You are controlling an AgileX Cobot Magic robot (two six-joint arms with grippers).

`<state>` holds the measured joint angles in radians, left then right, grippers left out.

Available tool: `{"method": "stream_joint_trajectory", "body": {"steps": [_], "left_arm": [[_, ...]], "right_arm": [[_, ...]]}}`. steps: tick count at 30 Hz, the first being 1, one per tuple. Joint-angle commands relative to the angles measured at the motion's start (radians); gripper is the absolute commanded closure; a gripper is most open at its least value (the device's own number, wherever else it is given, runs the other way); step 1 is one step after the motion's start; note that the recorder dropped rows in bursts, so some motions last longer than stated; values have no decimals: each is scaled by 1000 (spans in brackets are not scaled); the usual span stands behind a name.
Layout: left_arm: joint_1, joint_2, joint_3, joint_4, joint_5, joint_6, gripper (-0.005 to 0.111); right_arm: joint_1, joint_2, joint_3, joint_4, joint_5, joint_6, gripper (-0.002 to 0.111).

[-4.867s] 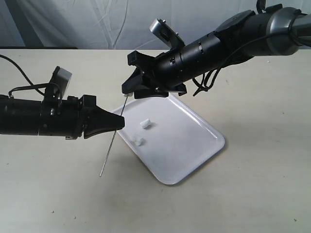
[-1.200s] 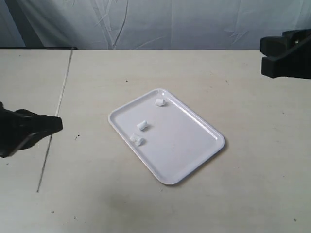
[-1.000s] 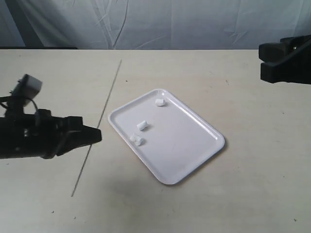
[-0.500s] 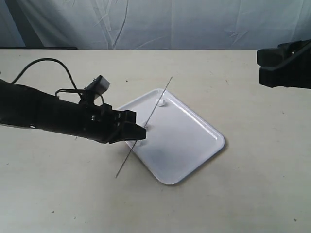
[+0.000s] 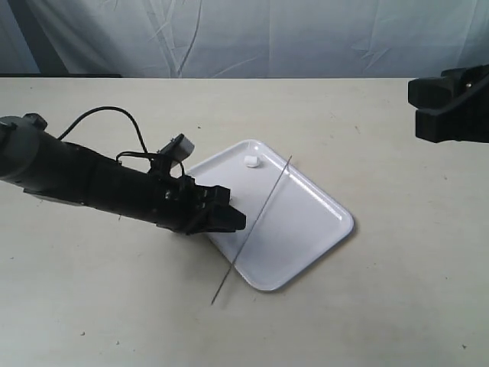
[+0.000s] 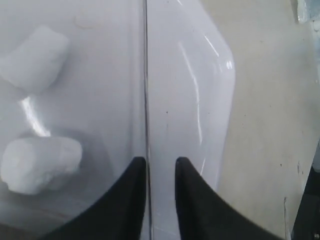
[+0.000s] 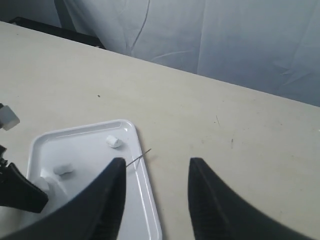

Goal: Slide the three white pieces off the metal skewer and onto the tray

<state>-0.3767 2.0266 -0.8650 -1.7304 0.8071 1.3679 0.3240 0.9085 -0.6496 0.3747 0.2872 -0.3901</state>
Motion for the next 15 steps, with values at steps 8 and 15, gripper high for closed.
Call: {"method": "stream_joint_trajectory", "body": {"steps": [8, 15], "left_arm": [[0, -198, 29, -14, -57, 147, 107], [-45, -581, 206, 4, -552, 192, 107]], "right_arm": [[-5, -34, 78, -34, -50, 35, 69], [-5, -207, 265, -29, -260, 51, 69]]}}
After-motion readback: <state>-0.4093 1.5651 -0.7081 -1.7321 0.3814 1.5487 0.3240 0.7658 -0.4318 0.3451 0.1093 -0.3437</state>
